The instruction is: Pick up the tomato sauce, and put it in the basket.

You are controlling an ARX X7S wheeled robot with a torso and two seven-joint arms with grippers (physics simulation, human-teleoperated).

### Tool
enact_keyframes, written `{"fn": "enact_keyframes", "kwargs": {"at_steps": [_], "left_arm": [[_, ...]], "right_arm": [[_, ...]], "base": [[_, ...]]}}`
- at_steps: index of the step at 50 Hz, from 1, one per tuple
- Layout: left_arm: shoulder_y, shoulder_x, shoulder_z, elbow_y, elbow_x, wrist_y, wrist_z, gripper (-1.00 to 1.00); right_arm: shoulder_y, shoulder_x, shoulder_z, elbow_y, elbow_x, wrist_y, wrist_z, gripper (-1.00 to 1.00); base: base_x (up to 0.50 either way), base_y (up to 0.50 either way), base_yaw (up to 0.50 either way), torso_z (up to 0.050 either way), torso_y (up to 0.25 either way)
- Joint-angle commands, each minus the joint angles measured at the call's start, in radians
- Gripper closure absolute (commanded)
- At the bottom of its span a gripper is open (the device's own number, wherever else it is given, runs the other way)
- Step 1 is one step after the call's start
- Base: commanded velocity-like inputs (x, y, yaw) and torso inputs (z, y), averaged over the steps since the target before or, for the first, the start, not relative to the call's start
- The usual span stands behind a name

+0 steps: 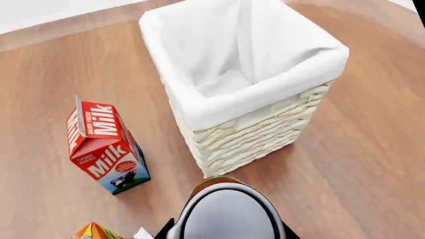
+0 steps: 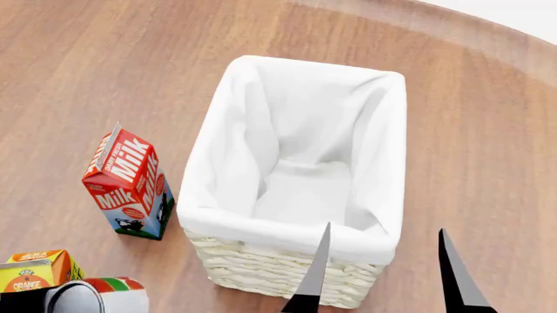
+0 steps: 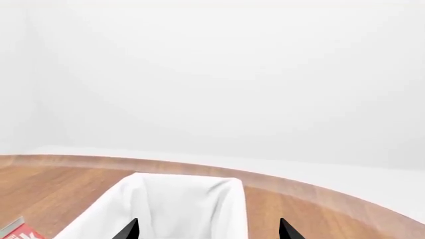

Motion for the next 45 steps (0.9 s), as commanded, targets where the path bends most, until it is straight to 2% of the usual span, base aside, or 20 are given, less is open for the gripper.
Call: {"fn": "enact_keyframes", "kwargs": {"at_steps": [1,3,4,8,14,22,26,31,34,45], "left_arm": [[-0.447,0.102,0.050,-0.101,-0.260,-0.101,-0.105,1.00],[-0.520,0.128,0.064,-0.119,-0.274,-0.126,-0.116,1.00],[-0.601,0.159,0.081,-0.152,-0.292,-0.151,-0.123,1.00],[-0.727,0.225,0.116,-0.232,-0.285,-0.205,-0.112,1.00],[-0.835,0.306,0.141,-0.338,-0.220,-0.268,-0.046,1.00],[-0.991,0.452,0.176,-0.538,-0.049,-0.350,0.143,1.00],[-1.035,0.497,0.195,-0.594,0.037,-0.361,0.213,1.00],[-1.085,0.545,0.234,-0.680,0.166,-0.364,0.355,1.00],[-1.182,0.598,0.262,-0.804,0.206,-0.387,0.452,1.00],[-1.255,0.722,0.391,-1.053,0.427,-0.298,0.714,1.00]], "right_arm": [[0.004,0.000,-0.007,-0.004,-0.003,0.004,0.002,-1.00],[0.003,-0.002,-0.011,-0.001,-0.006,0.002,0.001,-1.00],[0.001,-0.002,-0.012,0.000,-0.007,0.000,0.001,-1.00],[-0.001,0.002,-0.007,-0.005,-0.004,0.000,0.004,-1.00],[-0.006,-0.001,-0.014,0.006,-0.010,-0.012,0.001,-1.00],[-0.003,-0.002,-0.024,-0.003,-0.015,-0.002,0.005,-1.00],[-0.002,-0.003,-0.028,-0.009,-0.017,0.006,0.008,-1.00],[0.009,-0.010,-0.039,-0.006,-0.020,0.013,0.005,-1.00],[0.012,-0.011,-0.040,-0.005,-0.018,0.015,0.005,-1.00],[0.022,-0.011,-0.046,-0.012,-0.019,0.029,0.008,-1.00]], "base": [[0.00,0.00,0.00,0.000,0.000],[0.00,0.00,0.00,0.000,0.000],[0.00,0.00,0.00,0.000,0.000],[0.00,0.00,0.00,0.000,0.000],[0.00,0.00,0.00,0.000,0.000],[0.00,0.00,0.00,0.000,0.000],[0.00,0.00,0.00,0.000,0.000],[0.00,0.00,0.00,0.000,0.000],[0.00,0.00,0.00,0.000,0.000],[0.00,0.00,0.00,0.000,0.000]]}}
